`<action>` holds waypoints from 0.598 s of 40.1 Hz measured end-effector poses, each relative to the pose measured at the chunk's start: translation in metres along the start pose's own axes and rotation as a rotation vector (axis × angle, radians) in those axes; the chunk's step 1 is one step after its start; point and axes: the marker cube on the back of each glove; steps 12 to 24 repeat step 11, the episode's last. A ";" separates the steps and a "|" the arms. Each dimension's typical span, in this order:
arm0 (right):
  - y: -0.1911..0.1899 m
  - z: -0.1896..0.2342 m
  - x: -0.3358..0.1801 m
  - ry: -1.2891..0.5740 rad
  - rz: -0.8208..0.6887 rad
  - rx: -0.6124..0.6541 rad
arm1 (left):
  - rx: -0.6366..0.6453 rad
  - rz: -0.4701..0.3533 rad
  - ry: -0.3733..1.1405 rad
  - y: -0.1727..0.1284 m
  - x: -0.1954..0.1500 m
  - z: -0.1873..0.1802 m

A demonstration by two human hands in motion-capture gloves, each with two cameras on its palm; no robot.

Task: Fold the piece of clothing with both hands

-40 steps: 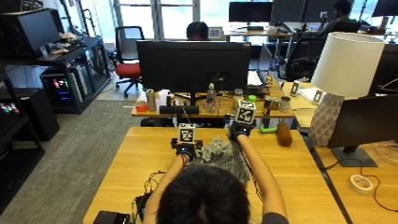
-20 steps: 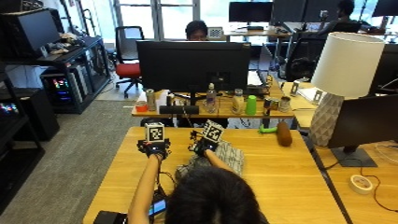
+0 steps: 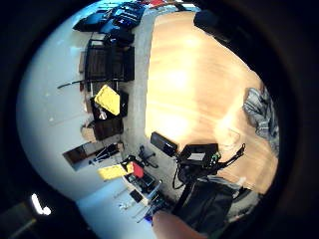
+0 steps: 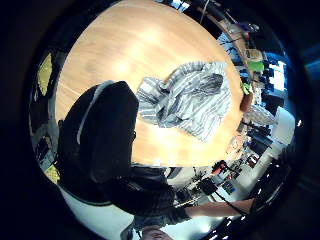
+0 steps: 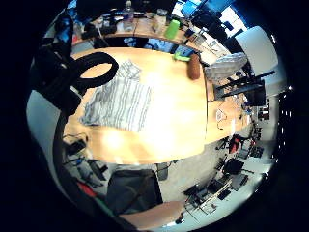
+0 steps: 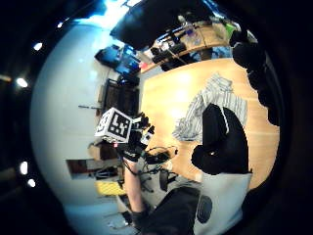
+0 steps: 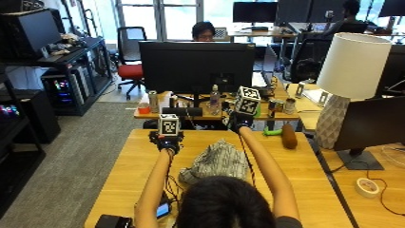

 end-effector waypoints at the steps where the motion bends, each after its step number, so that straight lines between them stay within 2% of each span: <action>1: 0.001 -0.004 0.006 0.010 0.005 0.012 | -0.004 0.021 -0.006 0.003 0.004 -0.003; 6: 0.001 0.001 0.029 0.043 0.024 0.018 | 0.099 -0.041 -0.026 -0.004 0.015 -0.013; 8: 0.003 0.005 0.036 0.068 0.038 0.002 | 0.073 -0.020 -0.032 -0.005 0.021 -0.014; 11: 0.006 0.010 0.043 0.127 0.059 -0.014 | -0.071 0.058 -0.045 0.004 0.030 -0.013; 24: 0.006 0.010 0.043 0.127 0.059 -0.014 | -0.071 0.058 -0.045 0.004 0.030 -0.013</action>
